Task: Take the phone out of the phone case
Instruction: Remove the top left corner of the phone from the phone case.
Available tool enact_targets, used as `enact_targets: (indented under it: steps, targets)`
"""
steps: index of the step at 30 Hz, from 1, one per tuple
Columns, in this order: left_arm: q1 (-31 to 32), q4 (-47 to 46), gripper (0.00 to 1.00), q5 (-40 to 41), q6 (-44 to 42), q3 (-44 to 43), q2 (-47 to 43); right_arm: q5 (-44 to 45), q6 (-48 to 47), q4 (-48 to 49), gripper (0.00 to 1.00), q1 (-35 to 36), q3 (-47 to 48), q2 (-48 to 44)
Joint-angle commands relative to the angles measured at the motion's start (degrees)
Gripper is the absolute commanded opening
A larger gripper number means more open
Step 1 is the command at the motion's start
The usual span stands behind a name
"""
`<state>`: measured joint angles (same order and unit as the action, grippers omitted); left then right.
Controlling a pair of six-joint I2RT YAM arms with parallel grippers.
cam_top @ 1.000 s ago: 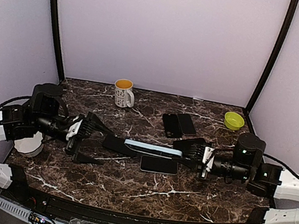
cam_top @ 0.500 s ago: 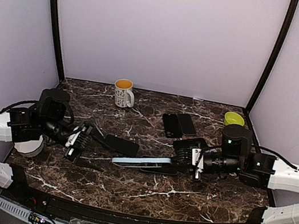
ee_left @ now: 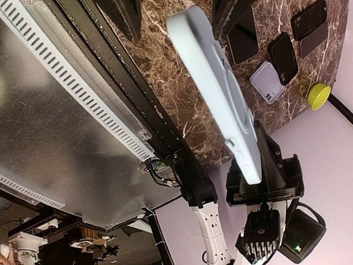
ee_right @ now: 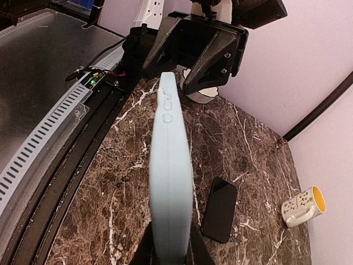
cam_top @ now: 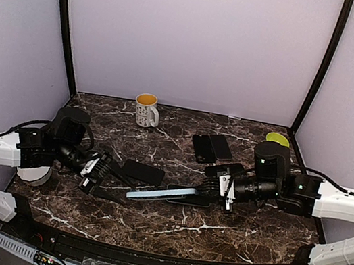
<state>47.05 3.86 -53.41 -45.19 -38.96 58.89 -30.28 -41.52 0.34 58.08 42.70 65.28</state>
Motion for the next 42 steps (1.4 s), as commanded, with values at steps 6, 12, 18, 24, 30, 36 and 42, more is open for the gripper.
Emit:
enact_targets:
  steps: [6, 12, 18, 24, 30, 36, 42]
  targets:
    - [0.43, -0.64, 0.37, -2.15, 0.49, -0.99, 0.64, -2.23, -1.55, 3.88, 0.00, 1.27, 4.27, 1.18]
    - [0.54, 0.65, 0.30, -2.51, -0.30, -1.39, 0.91, -2.32, -1.81, 4.27, 0.00, 2.08, 5.02, 2.04]
    - [0.67, 3.36, 0.28, -3.25, -1.32, -2.03, 0.96, 0.12, -2.35, 5.78, 0.00, 2.74, 4.66, 2.31]
    - [1.27, 5.98, 0.27, -4.81, -2.63, -2.89, 1.16, -0.96, -7.09, 4.07, 0.00, 3.62, 4.26, 1.76]
    - [2.70, 10.14, 0.25, -6.45, -4.98, -4.25, 1.99, -1.41, -10.31, 4.34, 0.00, 4.84, 3.88, 1.92]
    - [5.09, 14.15, 0.23, -5.30, -6.69, -5.79, 3.50, -0.84, -12.35, 3.78, 0.00, 5.57, 4.65, 2.61]
    - [6.25, 16.53, 0.22, -4.96, -7.55, -6.95, 5.18, 1.01, -16.69, 3.22, 0.00, 6.56, 4.85, 3.33]
